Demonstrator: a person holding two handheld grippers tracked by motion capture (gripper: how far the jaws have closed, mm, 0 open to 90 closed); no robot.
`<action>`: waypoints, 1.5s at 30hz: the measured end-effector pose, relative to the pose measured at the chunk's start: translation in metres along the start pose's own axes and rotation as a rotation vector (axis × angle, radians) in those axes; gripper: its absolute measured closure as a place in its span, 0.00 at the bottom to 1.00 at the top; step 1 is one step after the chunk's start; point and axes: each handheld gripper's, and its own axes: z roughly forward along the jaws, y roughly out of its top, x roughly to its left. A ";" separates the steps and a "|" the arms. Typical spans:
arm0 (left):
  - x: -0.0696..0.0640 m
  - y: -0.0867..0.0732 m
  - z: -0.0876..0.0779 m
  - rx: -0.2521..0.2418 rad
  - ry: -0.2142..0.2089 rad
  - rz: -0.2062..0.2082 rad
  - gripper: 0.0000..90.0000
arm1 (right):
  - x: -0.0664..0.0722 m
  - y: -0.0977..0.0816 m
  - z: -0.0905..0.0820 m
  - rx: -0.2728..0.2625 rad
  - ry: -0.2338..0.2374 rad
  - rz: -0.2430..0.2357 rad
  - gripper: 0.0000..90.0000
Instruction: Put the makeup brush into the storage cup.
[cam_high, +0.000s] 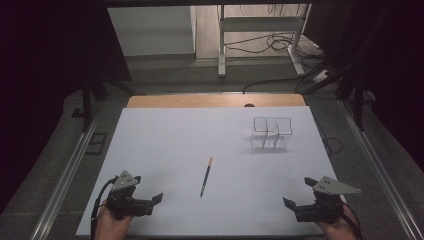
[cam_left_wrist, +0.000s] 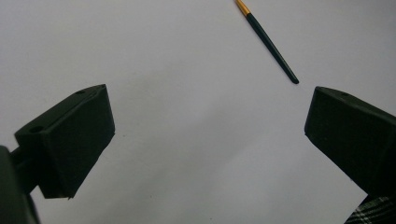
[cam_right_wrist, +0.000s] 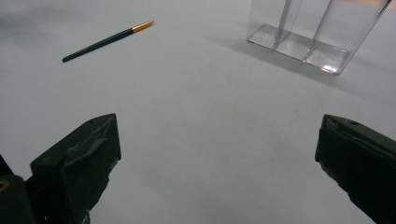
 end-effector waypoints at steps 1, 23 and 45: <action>0.000 0.000 0.000 0.000 0.003 0.002 0.02 | 0.000 0.000 0.000 0.003 0.001 0.000 0.00; -0.004 0.010 0.000 0.029 0.020 0.049 0.04 | 0.003 0.000 0.004 0.035 0.035 -0.005 0.01; -0.004 0.028 0.012 0.091 -0.014 0.049 0.05 | 0.002 -0.001 0.004 0.037 0.035 0.017 0.01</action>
